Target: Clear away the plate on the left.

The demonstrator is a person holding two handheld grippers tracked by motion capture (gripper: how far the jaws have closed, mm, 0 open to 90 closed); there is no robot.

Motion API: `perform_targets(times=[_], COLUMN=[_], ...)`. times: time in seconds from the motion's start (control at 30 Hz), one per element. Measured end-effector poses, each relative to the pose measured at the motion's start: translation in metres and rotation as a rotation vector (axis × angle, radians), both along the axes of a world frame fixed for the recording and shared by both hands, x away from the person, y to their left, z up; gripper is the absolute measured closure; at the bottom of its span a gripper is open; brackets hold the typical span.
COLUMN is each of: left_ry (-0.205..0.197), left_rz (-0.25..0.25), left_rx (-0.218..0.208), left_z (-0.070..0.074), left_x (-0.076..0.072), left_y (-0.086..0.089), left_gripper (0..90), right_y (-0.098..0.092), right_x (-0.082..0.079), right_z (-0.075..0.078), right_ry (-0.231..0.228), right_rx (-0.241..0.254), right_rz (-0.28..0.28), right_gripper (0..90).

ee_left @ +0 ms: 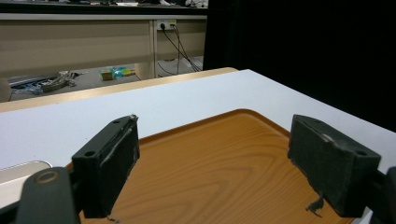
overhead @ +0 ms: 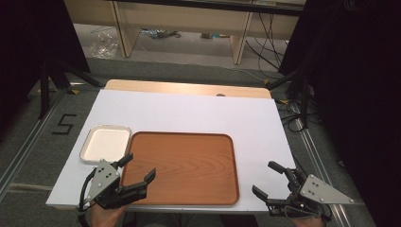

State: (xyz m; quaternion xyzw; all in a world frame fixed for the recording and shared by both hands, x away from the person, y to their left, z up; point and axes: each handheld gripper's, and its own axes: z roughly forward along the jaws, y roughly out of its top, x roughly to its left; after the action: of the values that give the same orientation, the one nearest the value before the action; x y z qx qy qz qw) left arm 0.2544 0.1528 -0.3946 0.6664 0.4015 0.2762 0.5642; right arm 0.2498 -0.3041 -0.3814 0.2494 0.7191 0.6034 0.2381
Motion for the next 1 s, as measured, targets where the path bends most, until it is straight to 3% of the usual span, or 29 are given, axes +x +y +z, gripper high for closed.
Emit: perform_targets(times=[0.13,0.17,0.2,0.23,0.27,0.3,0.37,0.43,0.47,0.53,0.63,0.73,0.8,0.83,0.87,0.93,1.0], left_ry=[0.002,0.002,0.003,0.003,0.003,0.005,0.010,0.009,0.006,0.005,0.028,0.023,0.020,0.019,0.015,0.015,0.014], left_rz=[0.006,0.006,0.008,0.011,0.012,0.011,0.013,0.015,0.015,0.020,0.026,0.047,0.065,0.075,0.087,0.104,0.120], left_rx=[-0.004,-0.004,0.001,-0.005,-0.004,-0.001,0.001,0.002,0.006,0.006,-0.033,-0.011,-0.007,0.005,0.014,0.032,0.035], left_z=[0.000,0.000,0.000,0.000,0.000,0.000,0.000,0.000,0.000,0.000,-0.002,-0.003,-0.003,-0.004,-0.004,-0.006,-0.007], left_x=[0.000,0.000,0.001,0.001,0.002,0.002,0.002,0.003,0.004,0.005,0.009,0.014,0.018,0.021,0.023,0.027,0.031], left_y=[0.002,0.002,0.003,0.002,0.003,0.003,0.003,0.003,0.004,0.005,0.008,0.011,0.014,0.016,0.017,0.020,0.023], left_gripper=[16.1,16.1,16.1,16.1,16.1,16.1,16.1,16.0,16.0,16.0,16.1,16.3,16.3,16.3,16.3,16.4,16.5], right_y=[0.000,0.000,0.000,0.000,0.000,0.001,0.000,0.001,0.001,0.000,0.001,0.000,0.001,0.001,0.001,0.001,0.000], right_x=[0.001,-0.001,0.001,-0.001,0.001,0.000,0.001,0.000,0.002,0.000,0.001,0.001,0.001,0.000,0.002,0.000,0.002], right_z=[0.000,0.000,0.000,0.000,-0.001,-0.001,0.000,-0.001,-0.001,0.000,-0.001,0.000,-0.001,-0.001,-0.001,-0.001,0.000], right_ry=[-0.017,0.009,-0.019,0.011,-0.016,0.006,-0.020,0.004,-0.020,0.011,-0.008,0.003,-0.016,0.007,-0.024,0.004,-0.011], right_rx=[0.000,0.000,-0.001,0.001,0.006,0.009,-0.002,0.009,0.010,-0.004,-0.004,-0.004,-0.004,-0.002,0.004,-0.002,-0.020], right_rz=[0.005,0.003,0.001,0.002,0.011,0.015,0.004,0.017,0.013,0.023,0.008,0.026,0.002,0.004,0.008,0.004,0.010], right_gripper=[15.1,15.1,15.1,15.1,15.1,15.1,15.2,15.1,15.2,15.2,15.2,15.2,15.2,15.2,15.2,15.2,15.2])
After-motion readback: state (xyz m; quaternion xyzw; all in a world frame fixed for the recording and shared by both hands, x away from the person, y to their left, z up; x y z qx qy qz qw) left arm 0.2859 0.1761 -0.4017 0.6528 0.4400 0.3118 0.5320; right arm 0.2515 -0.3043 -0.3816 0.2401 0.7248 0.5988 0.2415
